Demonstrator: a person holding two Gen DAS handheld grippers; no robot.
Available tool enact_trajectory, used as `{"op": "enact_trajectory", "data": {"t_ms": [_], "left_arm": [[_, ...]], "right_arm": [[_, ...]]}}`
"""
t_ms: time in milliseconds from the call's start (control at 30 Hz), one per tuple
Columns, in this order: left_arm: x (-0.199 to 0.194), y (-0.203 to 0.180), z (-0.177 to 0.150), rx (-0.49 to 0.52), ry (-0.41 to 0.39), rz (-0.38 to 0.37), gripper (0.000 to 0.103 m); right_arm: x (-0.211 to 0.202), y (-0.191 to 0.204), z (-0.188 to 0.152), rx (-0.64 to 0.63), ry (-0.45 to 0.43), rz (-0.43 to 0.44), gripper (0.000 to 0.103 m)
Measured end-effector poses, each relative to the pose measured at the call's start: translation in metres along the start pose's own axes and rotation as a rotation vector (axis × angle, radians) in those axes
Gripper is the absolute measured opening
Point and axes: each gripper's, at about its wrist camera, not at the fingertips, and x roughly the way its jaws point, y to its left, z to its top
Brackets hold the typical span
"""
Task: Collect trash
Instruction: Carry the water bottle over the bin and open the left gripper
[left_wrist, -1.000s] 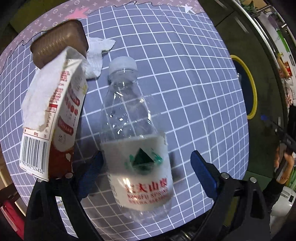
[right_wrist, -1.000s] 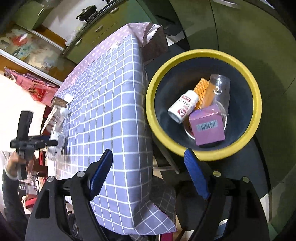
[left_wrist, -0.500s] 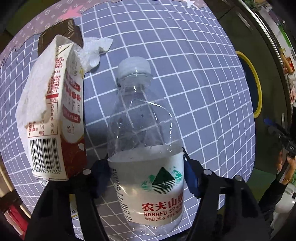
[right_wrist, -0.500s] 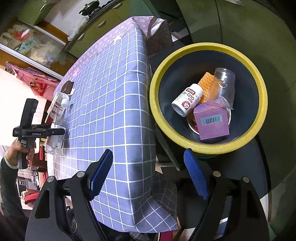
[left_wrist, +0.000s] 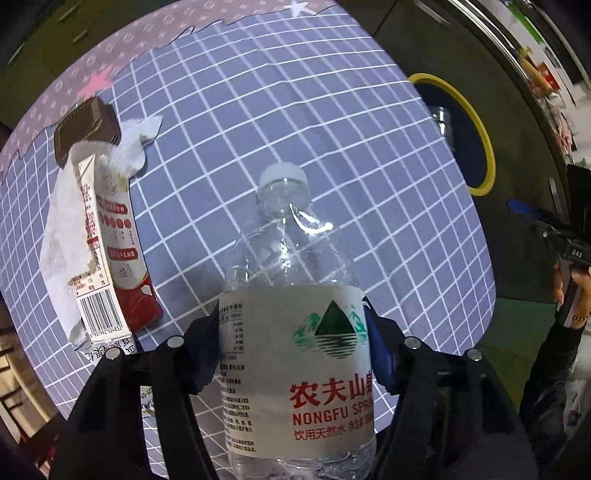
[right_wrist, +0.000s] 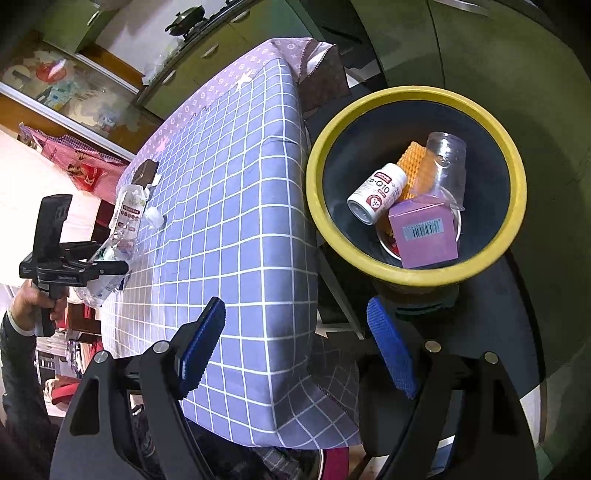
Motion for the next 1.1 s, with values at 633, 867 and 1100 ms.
{"op": "enact_trajectory", "data": {"t_ms": [633,867,1100], "left_arm": [[-0.046,-0.081,0.030,0.215,-0.114,-0.005,0.063],[-0.027,-0.183,0.091,0.409,-0.155,-0.093,0.063],[0.046,-0.239,0.157,0.416,-0.147,-0.098,0.064]], "right_arm": [[-0.040,-0.014,-0.021,0.019,-0.088,-0.003,0.078],[-0.074,-0.042,-0.050,0.090,-0.151,-0.038,0.078],[-0.084,-0.074,-0.075,0.180,-0.165,-0.043,0.078]]}}
